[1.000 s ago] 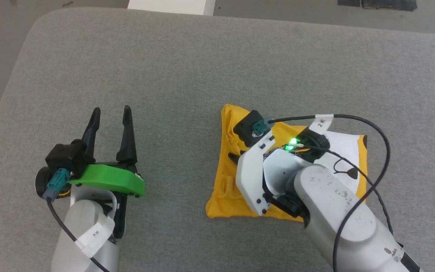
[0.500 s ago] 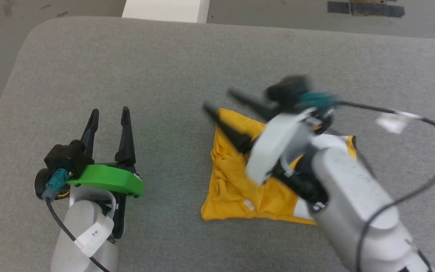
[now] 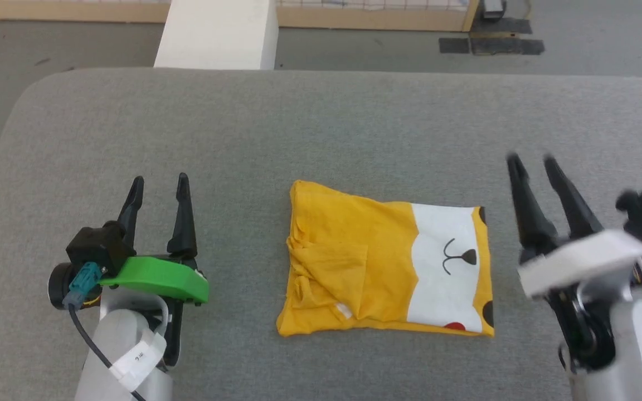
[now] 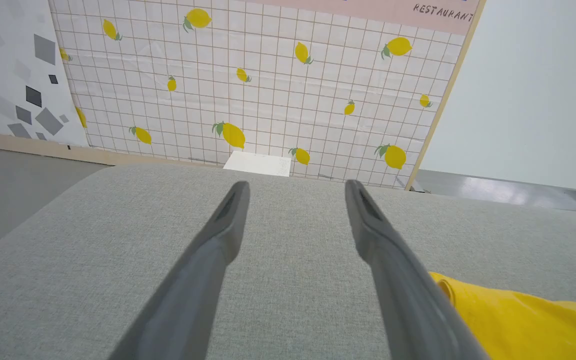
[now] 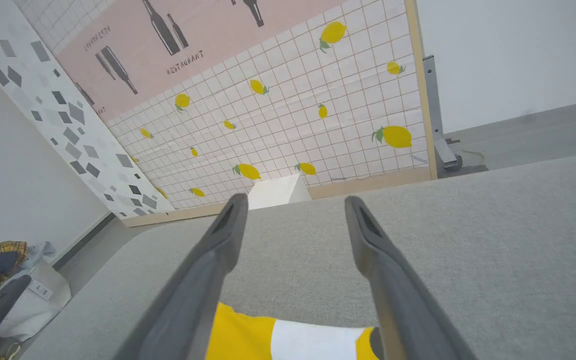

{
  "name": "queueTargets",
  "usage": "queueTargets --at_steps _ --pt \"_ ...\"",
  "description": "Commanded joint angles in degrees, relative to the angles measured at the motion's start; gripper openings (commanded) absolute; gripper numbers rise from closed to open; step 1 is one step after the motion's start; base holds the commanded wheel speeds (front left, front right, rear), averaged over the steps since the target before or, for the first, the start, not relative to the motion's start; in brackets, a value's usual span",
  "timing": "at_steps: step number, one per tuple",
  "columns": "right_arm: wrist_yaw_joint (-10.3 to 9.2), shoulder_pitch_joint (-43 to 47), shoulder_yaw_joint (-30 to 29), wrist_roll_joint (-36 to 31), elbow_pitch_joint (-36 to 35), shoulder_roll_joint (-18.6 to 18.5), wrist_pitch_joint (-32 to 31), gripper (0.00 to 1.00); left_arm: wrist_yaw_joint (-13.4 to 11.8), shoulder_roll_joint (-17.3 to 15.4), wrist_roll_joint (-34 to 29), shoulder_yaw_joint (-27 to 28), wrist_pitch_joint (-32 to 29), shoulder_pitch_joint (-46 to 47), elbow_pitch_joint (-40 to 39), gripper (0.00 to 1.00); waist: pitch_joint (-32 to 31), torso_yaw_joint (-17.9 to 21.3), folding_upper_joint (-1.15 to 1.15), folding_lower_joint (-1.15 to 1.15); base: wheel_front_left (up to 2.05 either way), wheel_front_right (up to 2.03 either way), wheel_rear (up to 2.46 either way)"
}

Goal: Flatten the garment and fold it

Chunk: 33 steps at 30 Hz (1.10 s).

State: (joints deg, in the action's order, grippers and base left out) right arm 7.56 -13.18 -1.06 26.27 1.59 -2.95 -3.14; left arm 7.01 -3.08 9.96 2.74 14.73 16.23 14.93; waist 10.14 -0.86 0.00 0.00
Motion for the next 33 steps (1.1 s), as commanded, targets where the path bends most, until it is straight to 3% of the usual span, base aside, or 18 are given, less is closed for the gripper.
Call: queueTargets --at_steps 1,5,11,28,29,30,32,33 --pt "-0.08 1.9 -1.2 -0.7 0.5 0.1 -0.7 1.0 0.2 0.2 -0.3 0.1 0.3 -0.9 -0.1 1.0 -0.9 1.0 0.0 0.0 0.0 0.0 0.0" --pt "-0.08 5.4 -3.9 0.6 3.6 0.1 -3.4 1.0 0.2 0.1 -0.5 0.1 0.3 -1.3 -0.1 1.0 -1.2 1.6 0.0 0.0 0.0 0.0 0.0" --pt "-0.08 6.5 -3.4 0.0 8.8 0.1 -9.8 1.0 0.3 0.2 -0.6 0.0 0.3 -1.1 0.0 1.0 -0.7 2.1 0.0 0.0 0.0 0.0 0.0" --pt "-0.08 -2.4 5.0 -3.0 21.9 0.1 -23.9 1.0 0.4 0.2 -0.1 -0.8 0.3 0.2 0.2 1.0 1.2 0.2 0.0 0.0 0.0 0.0 0.0" --pt "-0.08 -2.7 5.6 -3.0 22.3 0.1 -24.4 0.91 0.4 0.2 0.0 -0.8 0.3 0.2 0.3 1.0 1.3 0.0 0.0 0.0 0.0 0.0 0.0" --pt "-0.08 -3.0 6.0 -2.8 22.5 0.1 -24.6 0.48 0.4 0.2 0.1 -0.9 0.3 0.2 0.3 1.0 1.3 -0.2 0.0 0.0 0.0 0.0 0.0" --pt "-0.08 -3.4 6.4 -3.0 22.8 0.1 -24.9 0.02 0.4 0.2 0.1 -0.9 0.3 0.2 0.4 1.0 1.3 -0.4 0.0 0.0 0.0 0.0 0.0" --pt "-0.08 -3.5 6.5 -3.0 22.8 0.1 -24.8 0.0 0.4 0.2 0.2 -0.9 0.3 0.2 0.4 1.0 1.3 -0.5 0.0 0.0 0.0 0.0 0.0"
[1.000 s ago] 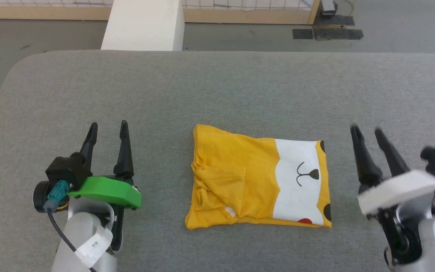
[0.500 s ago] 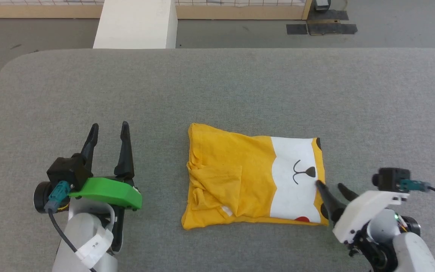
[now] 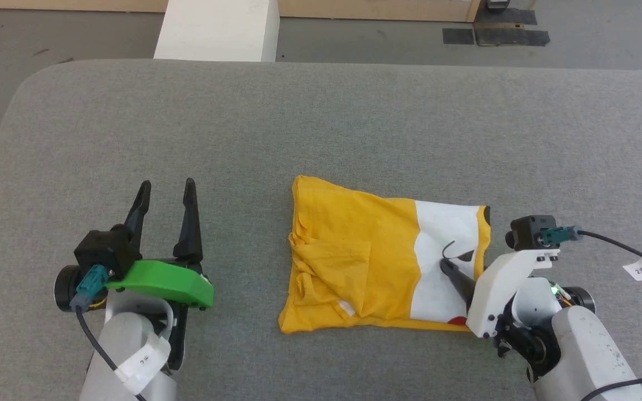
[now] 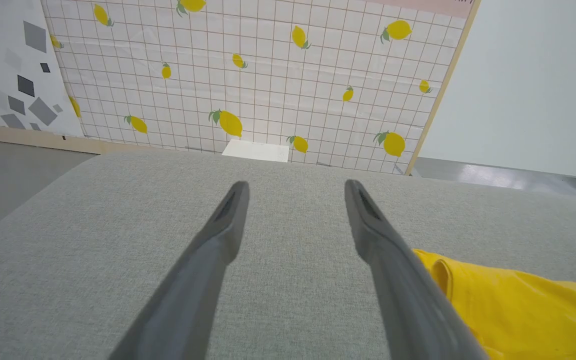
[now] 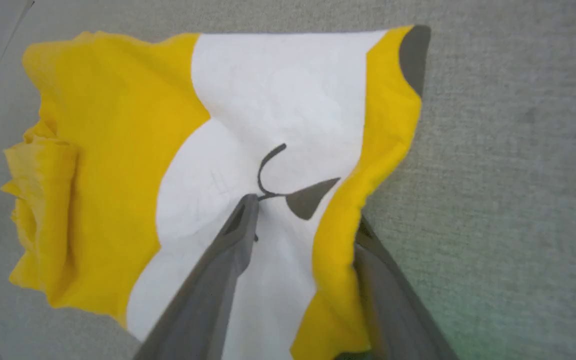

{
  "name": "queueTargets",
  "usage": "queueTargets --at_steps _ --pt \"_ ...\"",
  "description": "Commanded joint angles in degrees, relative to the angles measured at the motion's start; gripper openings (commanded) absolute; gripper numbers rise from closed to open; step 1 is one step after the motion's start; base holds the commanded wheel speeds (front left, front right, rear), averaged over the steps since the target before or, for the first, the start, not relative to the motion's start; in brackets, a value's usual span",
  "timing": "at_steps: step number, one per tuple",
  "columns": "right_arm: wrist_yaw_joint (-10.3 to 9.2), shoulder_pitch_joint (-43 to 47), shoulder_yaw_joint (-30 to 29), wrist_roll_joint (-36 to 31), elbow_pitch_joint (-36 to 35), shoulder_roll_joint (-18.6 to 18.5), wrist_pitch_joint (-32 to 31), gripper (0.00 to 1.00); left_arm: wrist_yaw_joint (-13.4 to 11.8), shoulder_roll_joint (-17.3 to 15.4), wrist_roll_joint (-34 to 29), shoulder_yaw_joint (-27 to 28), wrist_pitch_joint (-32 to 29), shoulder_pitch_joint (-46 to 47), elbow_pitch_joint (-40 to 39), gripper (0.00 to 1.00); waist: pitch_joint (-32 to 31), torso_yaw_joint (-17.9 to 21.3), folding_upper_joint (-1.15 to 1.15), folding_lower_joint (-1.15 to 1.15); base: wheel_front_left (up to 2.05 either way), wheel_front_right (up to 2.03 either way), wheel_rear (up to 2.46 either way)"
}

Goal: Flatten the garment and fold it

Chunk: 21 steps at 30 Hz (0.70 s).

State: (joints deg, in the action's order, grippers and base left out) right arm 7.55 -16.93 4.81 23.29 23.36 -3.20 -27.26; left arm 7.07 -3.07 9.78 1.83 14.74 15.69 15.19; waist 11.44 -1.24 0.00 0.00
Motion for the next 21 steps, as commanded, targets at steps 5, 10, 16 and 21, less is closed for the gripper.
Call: queueTargets --at_steps 5,10,16,21 --pt "-0.06 -0.2 0.9 -3.6 -1.7 0.3 0.6 0.0 0.3 0.2 0.3 0.6 0.3 0.3 -0.1 1.0 0.0 0.5 0.0 0.0 0.0 0.0 0.0" --pt "-0.06 -2.5 4.3 -14.2 -8.9 -0.2 -1.4 0.0 0.1 0.1 -0.1 1.4 0.3 -0.3 -0.9 1.0 0.3 3.2 0.0 0.0 0.0 0.0 0.0" --pt "-0.06 -8.0 12.6 -20.6 -16.9 -9.9 -6.2 0.0 0.1 0.0 -0.6 1.3 0.3 0.1 -2.2 1.0 1.8 8.5 0.0 0.0 0.0 0.0 0.0" --pt "-0.06 -13.5 14.8 -20.4 -19.1 -17.7 -6.9 0.0 0.1 -0.4 -1.1 0.9 0.3 1.3 -3.1 1.0 4.0 13.9 0.0 0.0 0.0 0.0 0.0"
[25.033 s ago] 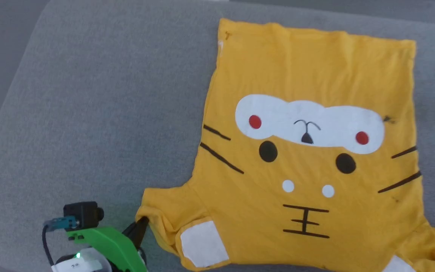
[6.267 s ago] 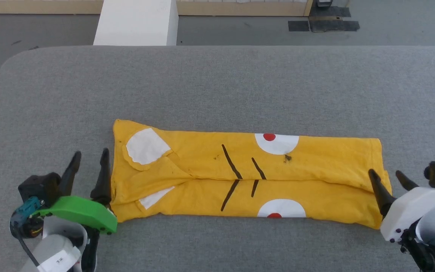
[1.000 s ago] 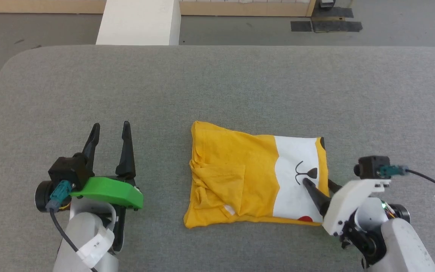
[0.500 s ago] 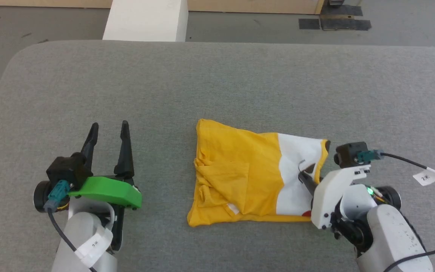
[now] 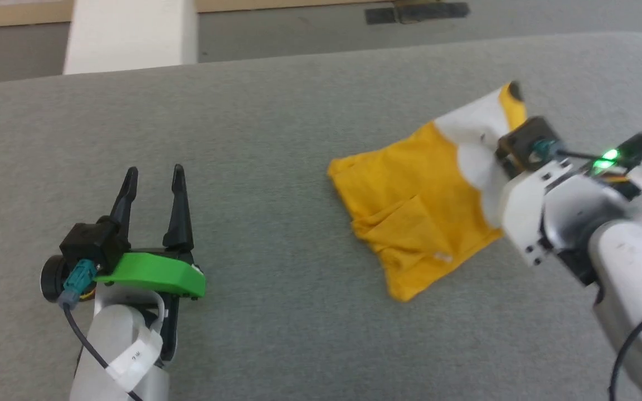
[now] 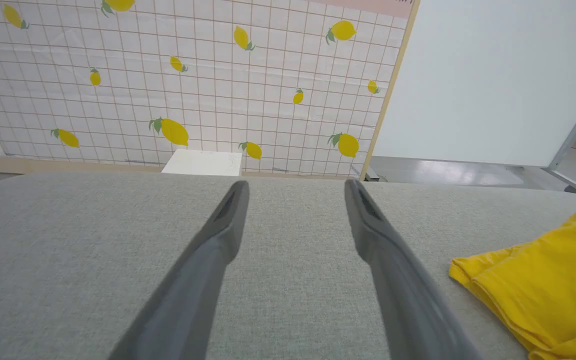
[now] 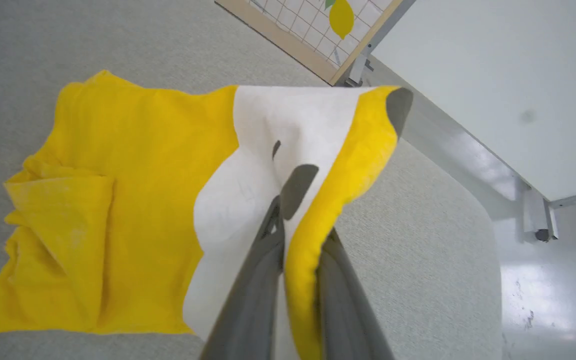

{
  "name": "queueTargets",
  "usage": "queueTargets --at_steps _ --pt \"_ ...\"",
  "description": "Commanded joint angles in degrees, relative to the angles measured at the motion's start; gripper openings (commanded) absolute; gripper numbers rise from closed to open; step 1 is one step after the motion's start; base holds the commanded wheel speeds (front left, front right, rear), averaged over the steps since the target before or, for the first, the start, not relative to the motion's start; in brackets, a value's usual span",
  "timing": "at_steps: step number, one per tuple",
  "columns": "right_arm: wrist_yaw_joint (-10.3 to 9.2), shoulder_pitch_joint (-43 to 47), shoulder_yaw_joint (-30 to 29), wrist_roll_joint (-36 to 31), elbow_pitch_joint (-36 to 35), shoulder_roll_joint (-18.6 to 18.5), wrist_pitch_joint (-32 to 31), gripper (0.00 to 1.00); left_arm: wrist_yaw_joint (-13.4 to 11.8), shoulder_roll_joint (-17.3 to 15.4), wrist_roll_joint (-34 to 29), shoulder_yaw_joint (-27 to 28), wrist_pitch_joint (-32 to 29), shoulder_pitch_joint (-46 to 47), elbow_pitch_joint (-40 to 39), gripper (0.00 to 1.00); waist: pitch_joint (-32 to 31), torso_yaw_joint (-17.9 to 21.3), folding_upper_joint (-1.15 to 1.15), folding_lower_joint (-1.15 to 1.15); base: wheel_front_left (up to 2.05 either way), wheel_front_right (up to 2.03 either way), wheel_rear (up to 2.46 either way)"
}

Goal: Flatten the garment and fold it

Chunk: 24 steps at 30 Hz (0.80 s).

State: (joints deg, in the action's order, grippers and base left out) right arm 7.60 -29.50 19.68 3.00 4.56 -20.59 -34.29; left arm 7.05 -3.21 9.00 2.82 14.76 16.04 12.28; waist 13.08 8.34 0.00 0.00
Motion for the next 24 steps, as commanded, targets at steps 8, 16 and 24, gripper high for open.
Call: queueTargets --at_steps 8,16,24 --pt "-0.11 -6.8 -0.7 0.5 3.7 -7.5 3.2 0.0 0.2 -1.8 -1.1 -0.8 0.2 3.6 -1.4 1.0 6.5 12.2 0.0 0.0 0.0 0.0 0.0" --pt "-0.11 -12.2 -6.4 -2.1 14.2 -10.5 10.4 0.0 0.2 -4.7 -2.5 -2.0 -1.3 6.2 -3.9 1.0 12.1 16.3 0.0 0.0 0.0 0.0 0.0" --pt "-0.11 -16.7 -14.0 -8.7 25.4 -10.9 17.3 0.0 0.2 -6.8 -3.0 -2.9 -4.2 8.4 -7.5 1.0 17.2 15.2 0.0 0.0 0.0 0.0 0.0"
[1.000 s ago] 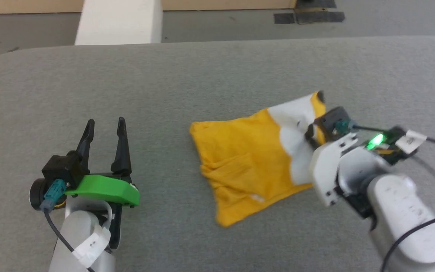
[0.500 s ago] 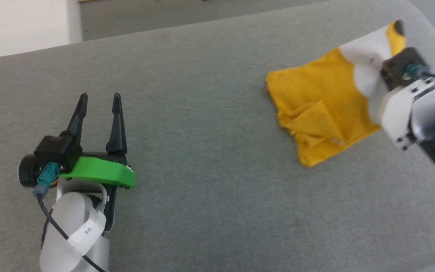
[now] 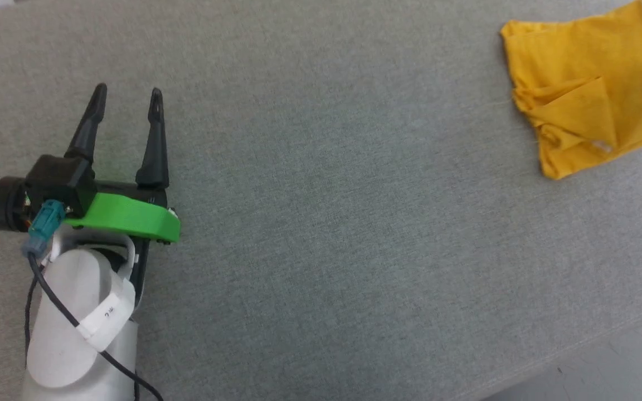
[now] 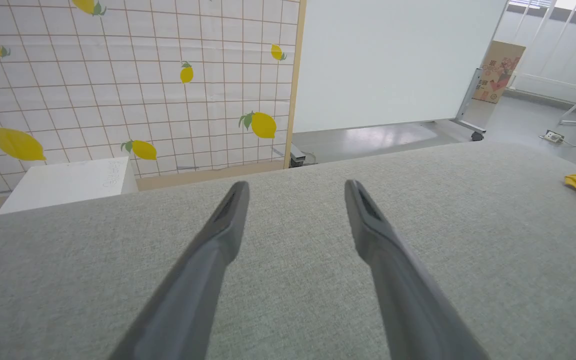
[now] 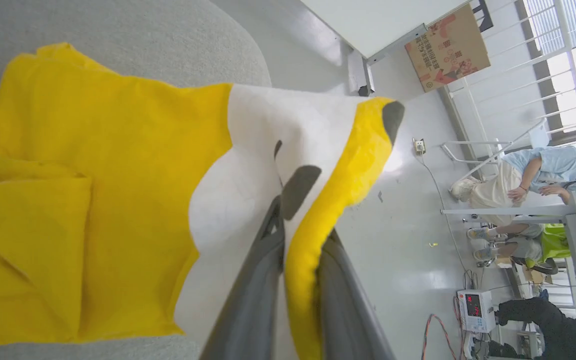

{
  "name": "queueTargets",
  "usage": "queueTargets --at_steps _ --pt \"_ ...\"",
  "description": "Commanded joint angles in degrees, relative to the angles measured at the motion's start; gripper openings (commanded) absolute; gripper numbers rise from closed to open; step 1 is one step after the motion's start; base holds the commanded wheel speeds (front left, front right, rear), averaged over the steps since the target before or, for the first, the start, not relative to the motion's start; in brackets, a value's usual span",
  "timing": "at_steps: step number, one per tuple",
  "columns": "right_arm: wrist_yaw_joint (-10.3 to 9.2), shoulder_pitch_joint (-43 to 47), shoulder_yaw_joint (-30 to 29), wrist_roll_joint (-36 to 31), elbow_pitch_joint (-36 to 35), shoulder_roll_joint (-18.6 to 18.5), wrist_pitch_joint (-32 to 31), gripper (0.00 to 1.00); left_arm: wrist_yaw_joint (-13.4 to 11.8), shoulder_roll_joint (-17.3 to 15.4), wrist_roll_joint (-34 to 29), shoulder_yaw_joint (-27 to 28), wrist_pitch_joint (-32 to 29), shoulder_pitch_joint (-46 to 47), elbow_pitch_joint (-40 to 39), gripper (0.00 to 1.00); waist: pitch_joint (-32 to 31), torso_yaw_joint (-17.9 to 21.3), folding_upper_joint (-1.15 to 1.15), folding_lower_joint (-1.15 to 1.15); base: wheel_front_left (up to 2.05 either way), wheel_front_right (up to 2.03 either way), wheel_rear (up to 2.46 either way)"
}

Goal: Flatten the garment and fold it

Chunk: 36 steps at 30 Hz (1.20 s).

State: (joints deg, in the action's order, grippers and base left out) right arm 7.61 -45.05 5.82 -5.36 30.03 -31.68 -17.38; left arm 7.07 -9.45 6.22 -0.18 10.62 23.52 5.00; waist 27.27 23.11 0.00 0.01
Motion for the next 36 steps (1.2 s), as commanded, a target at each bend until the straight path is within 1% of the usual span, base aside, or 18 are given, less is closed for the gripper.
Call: queueTargets --at_steps 1,5,11,18,19,20,21,25,29,33,36 --pt "-0.12 -1.7 -1.1 -1.5 1.2 0.3 1.2 0.0 0.2 -0.7 -0.3 -0.1 -0.4 1.2 -0.6 1.0 3.5 0.0 0.0 -0.01 0.0 0.0 0.0" --pt "-0.12 -3.7 -5.2 -4.8 5.1 0.8 3.6 0.0 0.2 -1.3 -0.3 -0.8 -1.2 2.1 -1.6 1.0 5.5 -1.8 0.0 -0.01 0.0 0.0 0.0" --pt "-0.12 -6.7 -10.4 -9.6 9.9 0.5 7.0 0.0 0.1 -1.8 -0.2 -1.3 -1.8 3.1 -2.7 1.0 7.5 -4.2 0.0 -0.01 0.0 0.0 0.0" --pt "-0.12 -7.6 -15.9 -14.0 13.8 1.4 8.6 0.0 -0.2 -1.8 0.3 -1.6 -1.2 2.8 -2.1 1.0 6.8 -5.6 0.0 -0.01 0.0 0.0 0.0" --pt "-0.12 -7.5 -16.5 -14.4 14.0 1.6 9.1 0.22 -0.3 -1.7 0.4 -1.6 -1.0 2.6 -1.8 1.0 6.4 -5.8 0.0 -0.01 0.0 0.0 0.0" --pt "-0.12 -7.3 -16.9 -14.8 14.3 1.8 9.8 0.82 -0.4 -1.5 0.6 -1.6 -0.7 2.4 -1.4 1.0 5.8 -5.9 0.0 -0.01 0.0 0.0 0.0" --pt "-0.12 -7.2 -17.4 -15.0 14.6 2.0 10.2 1.0 -0.5 -1.4 0.8 -1.6 -0.4 2.2 -1.0 1.0 5.1 -6.1 0.0 -0.01 0.0 0.0 0.0" --pt "-0.12 -5.8 -18.3 -15.1 15.2 2.1 13.0 1.0 -0.7 -0.3 1.6 -2.0 0.9 1.2 1.0 1.0 1.6 -7.2 0.0 -0.01 0.0 0.0 0.0" --pt "-0.12 -3.5 -18.9 -12.3 15.4 2.4 16.5 1.0 -0.8 0.9 2.6 -2.3 2.3 -0.1 3.6 1.0 -2.9 -8.8 0.0 -0.01 0.0 0.0 0.0" --pt "-0.12 0.0 -17.9 -6.9 14.4 3.5 19.8 1.0 -0.9 2.0 3.7 -2.3 3.2 -2.2 6.1 1.0 -7.7 -10.5 0.0 -0.01 0.0 0.0 0.0" --pt "-0.12 3.6 -16.1 -2.0 11.8 4.9 21.7 1.0 -1.0 2.7 4.5 -2.3 3.7 -3.9 7.8 1.0 -11.2 -11.9 0.0 -0.01 0.0 0.0 0.0"
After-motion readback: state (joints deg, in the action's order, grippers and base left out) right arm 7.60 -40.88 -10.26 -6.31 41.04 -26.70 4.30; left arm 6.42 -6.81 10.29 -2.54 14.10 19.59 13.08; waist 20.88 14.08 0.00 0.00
